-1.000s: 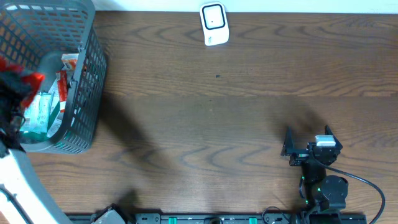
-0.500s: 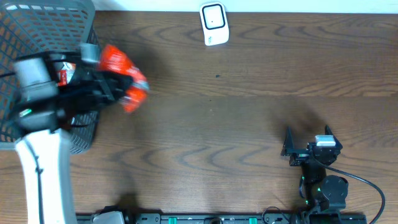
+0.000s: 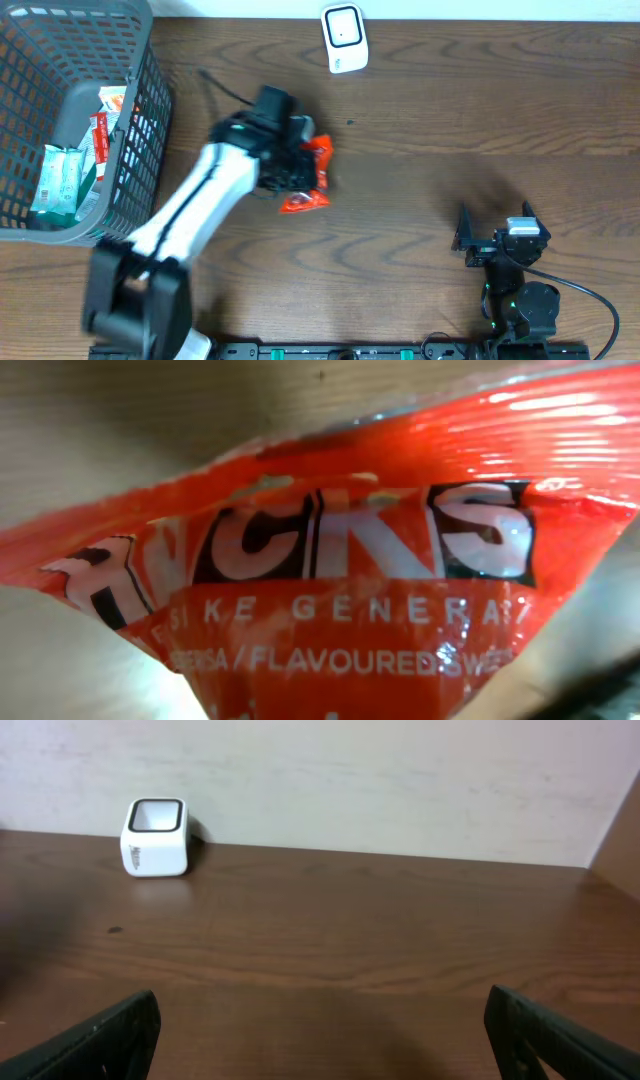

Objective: Scan the item barcode
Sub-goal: 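Lift the red bag out of the basket toward table center, then lower the red bag onto the table and open the left gripper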

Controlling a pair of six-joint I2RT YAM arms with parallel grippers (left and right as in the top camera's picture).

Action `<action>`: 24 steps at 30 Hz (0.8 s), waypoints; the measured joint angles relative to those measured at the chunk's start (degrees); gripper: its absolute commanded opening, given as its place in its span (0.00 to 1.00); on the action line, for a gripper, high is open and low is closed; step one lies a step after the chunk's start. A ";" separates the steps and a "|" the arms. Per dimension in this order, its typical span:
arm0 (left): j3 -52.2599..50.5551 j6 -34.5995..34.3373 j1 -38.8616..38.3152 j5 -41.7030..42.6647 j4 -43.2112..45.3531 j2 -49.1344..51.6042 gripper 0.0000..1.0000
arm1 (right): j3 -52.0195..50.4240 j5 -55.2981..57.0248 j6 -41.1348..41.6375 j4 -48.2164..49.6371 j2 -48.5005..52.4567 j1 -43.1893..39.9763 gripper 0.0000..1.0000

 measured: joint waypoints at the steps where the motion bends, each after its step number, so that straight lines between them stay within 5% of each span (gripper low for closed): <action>1: -0.02 -0.50 -1.07 -0.68 1.60 1.86 0.09 | 0.00 -0.02 0.00 0.00 0.00 0.00 0.99; 4: -0.02 -1.51 -3.28 -1.92 5.79 6.08 0.48 | 0.02 -0.02 0.00 0.00 0.00 0.00 0.99; 11: 0.13 -3.30 -4.46 -2.86 7.32 8.20 0.66 | 0.02 0.00 0.00 0.02 0.00 0.00 0.99; 14: 0.59 -3.37 -3.72 -2.95 7.96 6.16 0.56 | 0.02 0.00 0.00 0.00 0.00 0.00 0.99; 17: 0.87 -3.37 -3.08 -2.95 7.93 2.12 0.07 | 0.02 0.00 0.00 0.02 0.00 0.00 0.99; 24: 1.99 -3.21 -3.17 1.05 7.10 -1.57 0.07 | 0.00 0.00 0.00 0.00 0.00 0.00 0.99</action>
